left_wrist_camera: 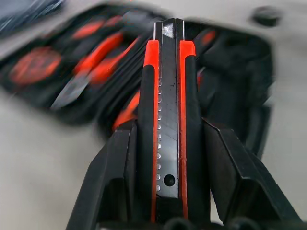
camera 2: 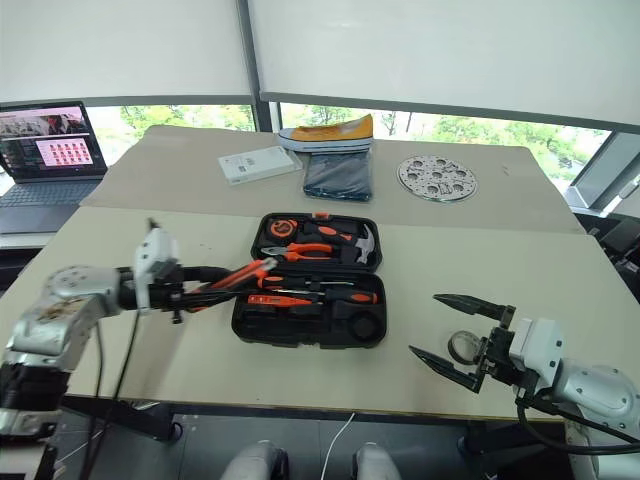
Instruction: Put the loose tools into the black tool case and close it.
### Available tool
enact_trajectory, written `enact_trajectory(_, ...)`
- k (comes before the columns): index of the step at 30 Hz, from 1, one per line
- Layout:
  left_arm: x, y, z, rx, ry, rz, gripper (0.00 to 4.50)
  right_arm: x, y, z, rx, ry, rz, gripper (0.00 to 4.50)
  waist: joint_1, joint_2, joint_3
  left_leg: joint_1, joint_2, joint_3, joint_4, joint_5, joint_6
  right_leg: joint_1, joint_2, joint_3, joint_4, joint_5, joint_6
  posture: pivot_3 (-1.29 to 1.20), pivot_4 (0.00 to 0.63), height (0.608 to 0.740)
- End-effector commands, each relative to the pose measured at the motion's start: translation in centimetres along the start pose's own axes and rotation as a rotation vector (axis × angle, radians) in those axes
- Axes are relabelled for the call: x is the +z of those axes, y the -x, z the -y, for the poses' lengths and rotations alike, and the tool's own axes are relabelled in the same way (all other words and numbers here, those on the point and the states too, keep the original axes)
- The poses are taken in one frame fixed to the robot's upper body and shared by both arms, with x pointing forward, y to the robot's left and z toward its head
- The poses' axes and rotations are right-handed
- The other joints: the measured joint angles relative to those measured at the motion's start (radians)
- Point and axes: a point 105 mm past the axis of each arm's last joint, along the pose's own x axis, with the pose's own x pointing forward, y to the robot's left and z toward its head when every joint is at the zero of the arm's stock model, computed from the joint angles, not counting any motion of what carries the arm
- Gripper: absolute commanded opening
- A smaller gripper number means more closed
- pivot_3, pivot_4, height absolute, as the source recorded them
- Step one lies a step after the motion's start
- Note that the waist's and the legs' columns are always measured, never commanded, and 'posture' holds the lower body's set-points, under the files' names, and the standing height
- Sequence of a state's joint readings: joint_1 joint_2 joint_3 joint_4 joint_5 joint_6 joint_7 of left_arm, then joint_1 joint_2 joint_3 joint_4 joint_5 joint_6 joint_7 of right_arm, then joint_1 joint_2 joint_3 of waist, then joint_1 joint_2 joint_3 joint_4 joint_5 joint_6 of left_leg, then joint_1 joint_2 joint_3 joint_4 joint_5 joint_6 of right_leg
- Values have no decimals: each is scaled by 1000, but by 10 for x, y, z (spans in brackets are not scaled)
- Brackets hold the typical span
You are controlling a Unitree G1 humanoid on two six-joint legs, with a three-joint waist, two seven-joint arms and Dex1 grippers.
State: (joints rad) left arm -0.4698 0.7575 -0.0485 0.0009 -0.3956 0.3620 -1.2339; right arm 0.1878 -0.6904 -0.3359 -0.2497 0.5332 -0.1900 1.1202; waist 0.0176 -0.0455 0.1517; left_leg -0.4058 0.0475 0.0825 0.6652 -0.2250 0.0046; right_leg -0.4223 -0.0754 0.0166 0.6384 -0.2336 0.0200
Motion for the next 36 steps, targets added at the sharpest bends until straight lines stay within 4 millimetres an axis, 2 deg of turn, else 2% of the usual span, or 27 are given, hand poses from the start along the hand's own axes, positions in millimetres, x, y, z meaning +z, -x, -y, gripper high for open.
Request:
enact_trajectory(1,10,-30,12,-89,-73,-57,1536,6,12,8,-20,34,-20,4500,-9,0,0,0,0,0,0,0,0,0,1,1,0,0,0,0,150,740)
enact_trajectory(4,7,-54,17,-148,-126,-116,1536,3,15,7,-18,27,-42,4500,-12,0,0,0,0,-1,0,0,0,0,2,1,1,-1,1,0,150,740)
enact_trajectory(6,2,-59,15,-156,-155,-150,1536,3,15,7,-23,25,-42,4500,-13,0,0,1,0,-1,0,0,0,0,2,1,1,-2,3,0,150,740)
enact_trajectory(17,-13,-74,23,-181,-181,-200,1536,5,16,4,-28,16,-53,4500,-8,1,0,1,0,-2,3,0,0,1,1,2,1,-2,5,0,150,740)
enact_trajectory(23,-15,-76,28,-203,-156,-204,1536,4,13,1,-27,7,-55,4500,-5,1,0,1,0,-2,5,0,0,1,1,2,2,-3,7,0,150,740)
enact_trajectory(27,-26,-74,31,-222,-152,-251,1536,3,11,1,-29,8,-52,4500,-5,2,-1,1,0,-2,5,0,0,1,1,2,3,-3,7,0,150,740)
enact_trajectory(30,-24,-74,34,-234,-128,-237,1536,4,11,1,-32,9,-51,4500,-5,3,-1,1,0,-2,5,0,0,2,1,2,3,-3,7,0,150,740)
enact_trajectory(31,-23,-75,35,-237,-123,-226,2543,4,11,1,-33,9,-52,4500,-6,3,-1,1,0,-2,5,0,0,2,1,2,3,-3,7,0,150,740)
enact_trajectory(33,-22,-74,37,-250,-110,-216,3145,3,10,1,-35,8,-53,4500,-6,3,-1,1,0,-2,5,0,0,1,2,2,3,-3,8,0,150,740)
enact_trajectory(36,-14,-75,27,-183,-142,-162,4274,2,10,1,-35,5,-54,4500,-7,3,-1,0,0,-2,5,0,1,1,2,2,2,-3,7,0,150,740)
